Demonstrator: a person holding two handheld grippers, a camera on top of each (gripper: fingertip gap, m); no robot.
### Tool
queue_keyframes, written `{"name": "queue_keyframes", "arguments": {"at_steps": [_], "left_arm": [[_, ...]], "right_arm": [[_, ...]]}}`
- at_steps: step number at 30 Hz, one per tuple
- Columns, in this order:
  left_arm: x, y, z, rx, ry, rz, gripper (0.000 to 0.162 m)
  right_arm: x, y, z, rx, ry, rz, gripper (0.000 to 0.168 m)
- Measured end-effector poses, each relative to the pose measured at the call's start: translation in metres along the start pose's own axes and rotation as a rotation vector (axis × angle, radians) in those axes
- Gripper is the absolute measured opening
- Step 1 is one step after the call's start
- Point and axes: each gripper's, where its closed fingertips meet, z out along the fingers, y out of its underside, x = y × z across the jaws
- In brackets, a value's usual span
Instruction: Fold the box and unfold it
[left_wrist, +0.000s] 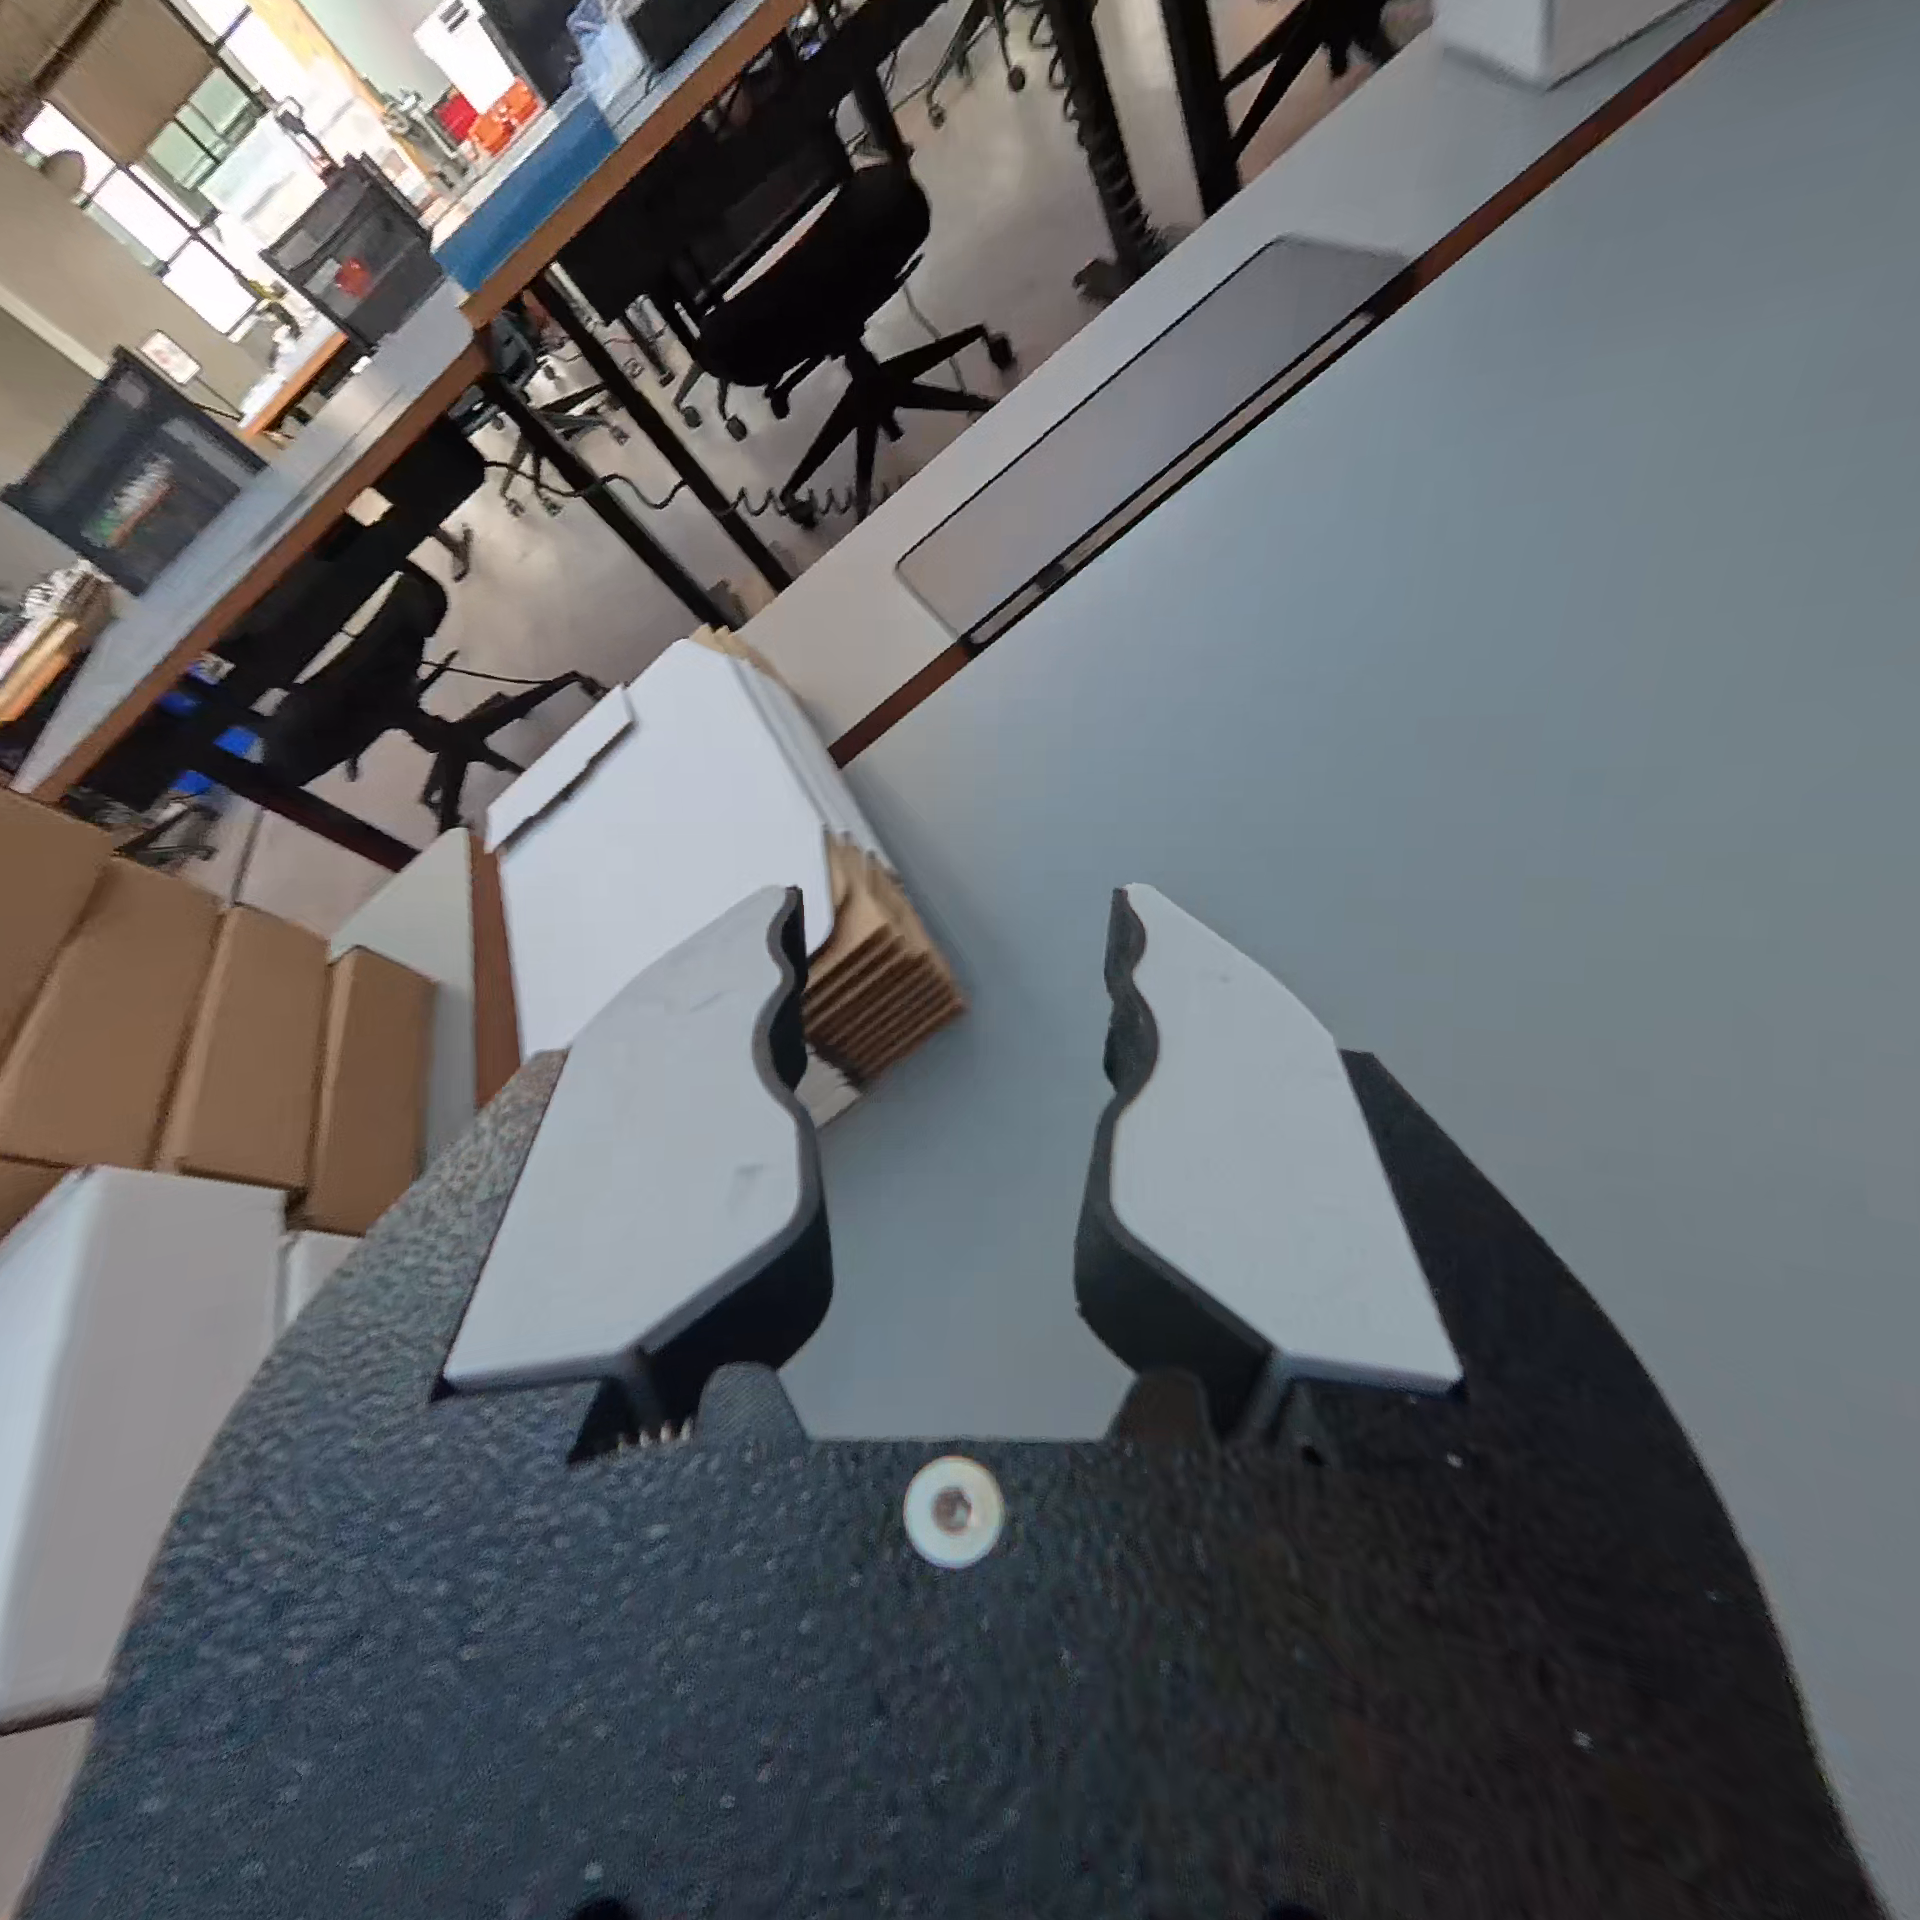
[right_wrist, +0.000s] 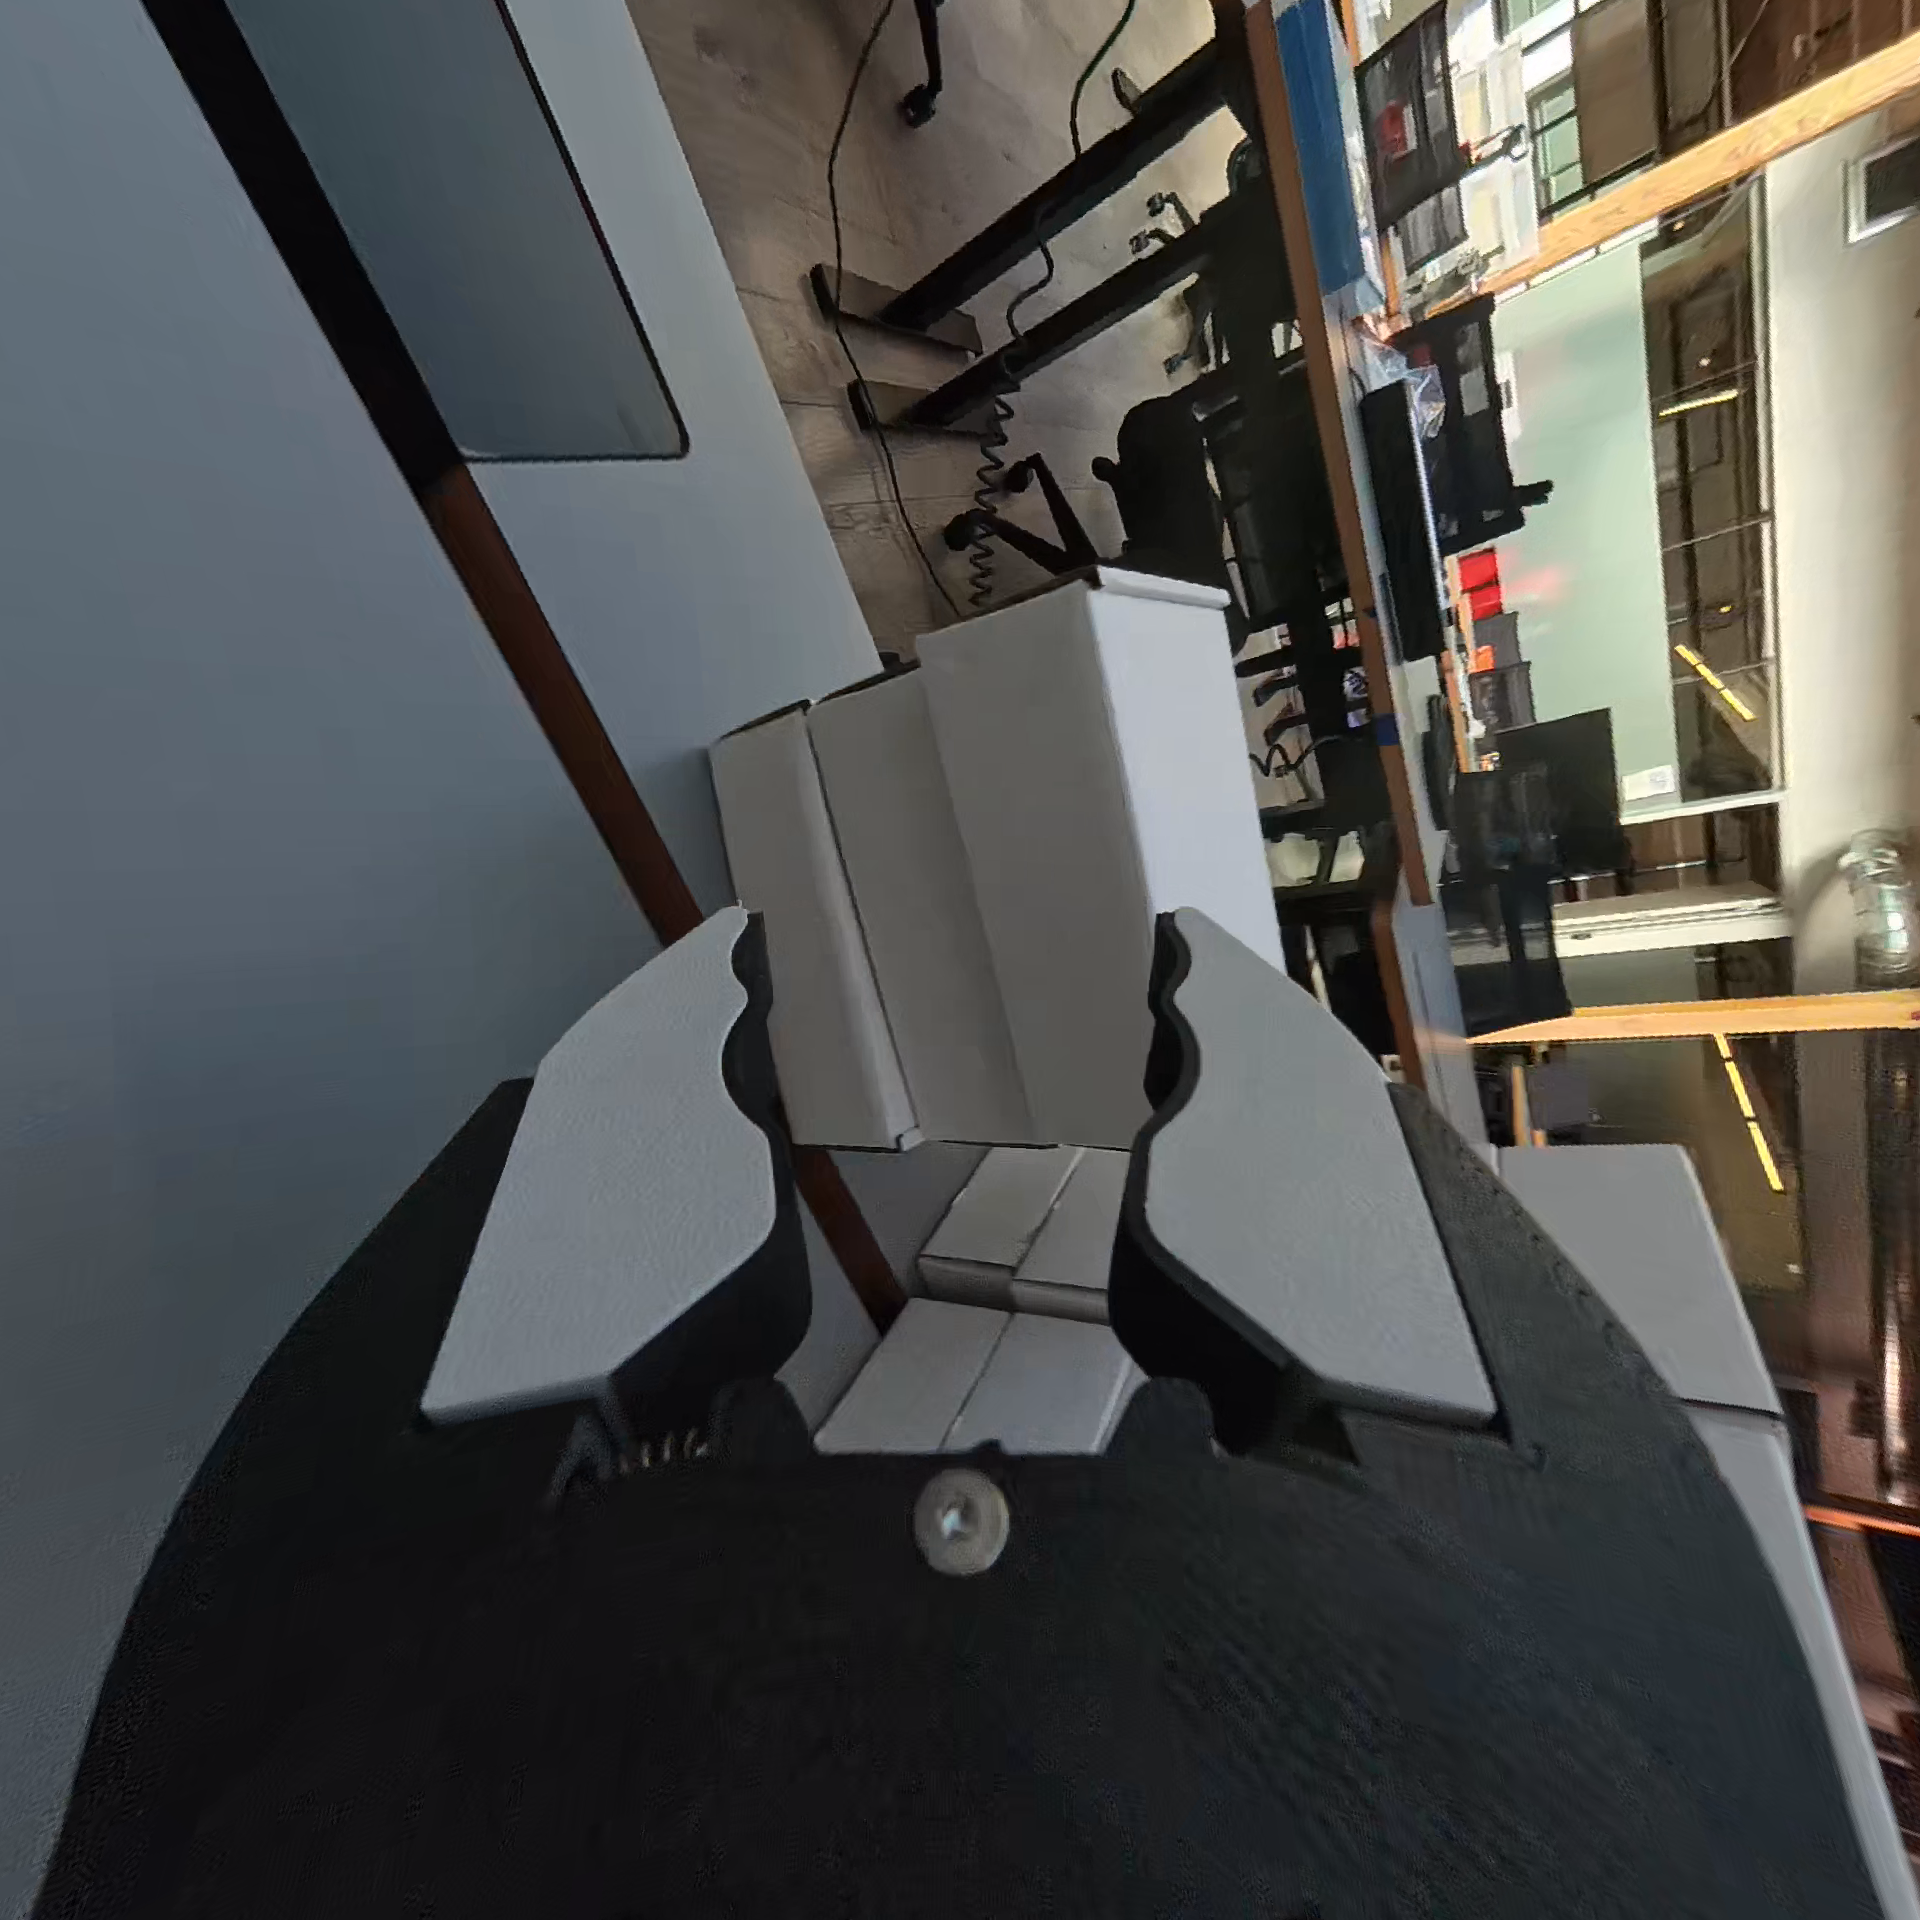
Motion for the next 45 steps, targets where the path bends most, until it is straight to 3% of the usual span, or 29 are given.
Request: {"name": "queue_keyframes", "arguments": {"at_steps": [4,8,13,17,22,28,31,33,36,38,41,45], "left_arm": [[-0.050,0.030,0.040,-0.084,0.044,0.090,0.064],[-0.056,0.039,0.077,-0.134,0.235,0.022,0.084],[-0.050,0.061,0.113,-0.265,0.394,-0.026,0.102],[-0.043,0.076,0.119,-0.346,0.398,0.004,0.100],[-0.029,0.082,0.097,-0.419,0.380,0.130,0.090],[-0.006,0.071,0.069,-0.403,0.417,0.165,0.064],[-0.002,0.063,0.062,-0.319,0.339,0.210,0.065],[-0.010,0.061,0.060,-0.263,0.203,0.295,0.068],[-0.014,0.066,0.056,-0.218,0.027,0.492,0.047],[-0.012,0.067,0.051,-0.193,-0.091,0.624,0.013],[-0.015,0.052,0.036,-0.159,-0.350,0.832,0.004],[0.000,-0.004,-0.002,-0.064,-0.554,0.914,0.003]], "right_arm": [[-0.066,-0.041,-0.042,0.164,-0.188,0.260,0.069],[-0.125,-0.076,-0.075,0.307,-0.385,0.377,0.067],[-0.152,-0.095,-0.101,0.394,-0.505,0.458,0.064],[-0.157,-0.086,-0.107,0.378,-0.519,0.452,0.064],[-0.158,-0.078,-0.112,0.368,-0.518,0.485,0.064],[-0.169,-0.074,-0.114,0.347,-0.512,0.486,0.064],[-0.175,-0.072,-0.117,0.345,-0.506,0.469,0.064],[-0.176,-0.071,-0.120,0.348,-0.504,0.470,0.064],[-0.176,-0.072,-0.126,0.371,-0.506,0.502,0.064],[-0.176,-0.075,-0.130,0.394,-0.515,0.533,0.064],[-0.177,-0.081,-0.138,0.428,-0.527,0.558,0.063],[-0.175,-0.087,-0.145,0.439,-0.507,0.566,0.060]]}}
